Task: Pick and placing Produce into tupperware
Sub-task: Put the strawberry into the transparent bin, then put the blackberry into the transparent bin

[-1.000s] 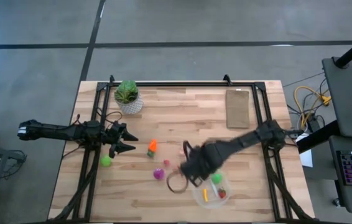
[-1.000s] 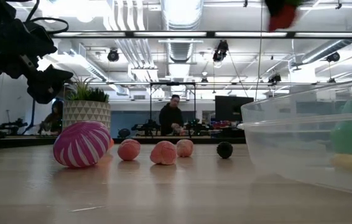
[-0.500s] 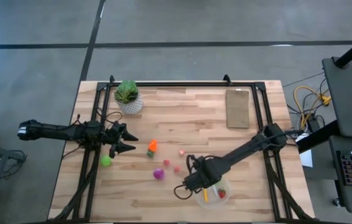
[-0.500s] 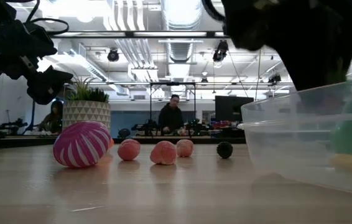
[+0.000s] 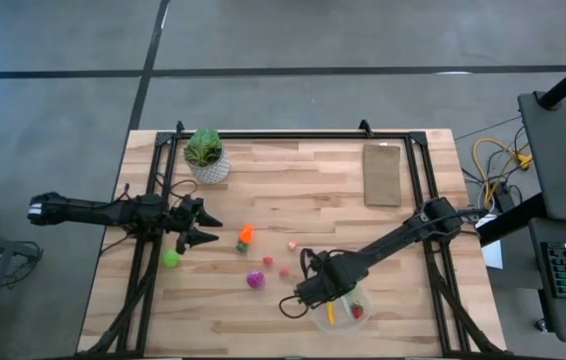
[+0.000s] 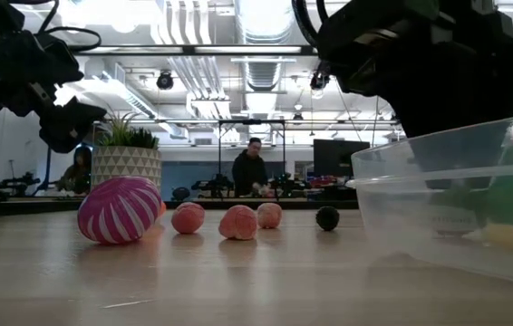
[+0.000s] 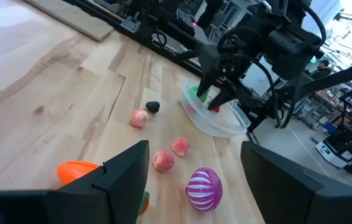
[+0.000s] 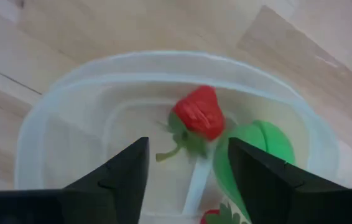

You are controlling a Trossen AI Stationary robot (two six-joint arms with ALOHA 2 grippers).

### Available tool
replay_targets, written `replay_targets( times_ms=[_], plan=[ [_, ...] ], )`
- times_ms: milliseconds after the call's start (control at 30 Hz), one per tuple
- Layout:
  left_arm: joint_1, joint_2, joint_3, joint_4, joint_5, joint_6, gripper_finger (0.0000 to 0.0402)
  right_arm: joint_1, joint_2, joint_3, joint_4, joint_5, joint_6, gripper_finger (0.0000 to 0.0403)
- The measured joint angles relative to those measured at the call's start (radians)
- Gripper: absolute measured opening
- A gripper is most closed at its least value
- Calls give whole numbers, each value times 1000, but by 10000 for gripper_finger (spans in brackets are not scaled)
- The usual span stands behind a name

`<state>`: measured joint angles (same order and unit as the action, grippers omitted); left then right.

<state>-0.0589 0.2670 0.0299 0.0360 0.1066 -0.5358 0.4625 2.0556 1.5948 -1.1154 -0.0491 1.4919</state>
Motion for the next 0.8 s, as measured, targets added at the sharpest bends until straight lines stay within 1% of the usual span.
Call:
replay_targets(
  times_ms=[100, 167, 233, 300, 400, 500, 567, 667, 800],
  plan=[
    [0, 13, 0, 0, 0, 0, 240, -5, -8, 0, -3, -6, 5, 245],
    [0, 20, 0, 0, 0, -1, 240, -11, -30, 6, -13, 17, 13, 258],
    [0, 21, 0, 0, 0, -1, 240, -26, -64, 25, -36, 49, 30, 267],
    [0, 20, 0, 3, 1, -1, 240, -58, -100, 38, -63, 48, 38, 271],
    [0, 19, 0, 2, 4, -1, 240, -128, -131, 35, -61, 19, 14, 266],
    [0, 20, 0, 0, 3, -1, 240, -200, -133, 34, -52, 5, -66, 251],
    [0, 20, 0, 3, 3, -1, 240, -244, -120, 34, -46, -32, -134, 239],
    [0, 19, 0, 2, 3, -1, 240, -287, -80, 33, -5, -53, -220, 226],
    [0, 19, 0, 7, 2, -4, 240, -319, -35, 33, 52, -59, -270, 221]
  ],
)
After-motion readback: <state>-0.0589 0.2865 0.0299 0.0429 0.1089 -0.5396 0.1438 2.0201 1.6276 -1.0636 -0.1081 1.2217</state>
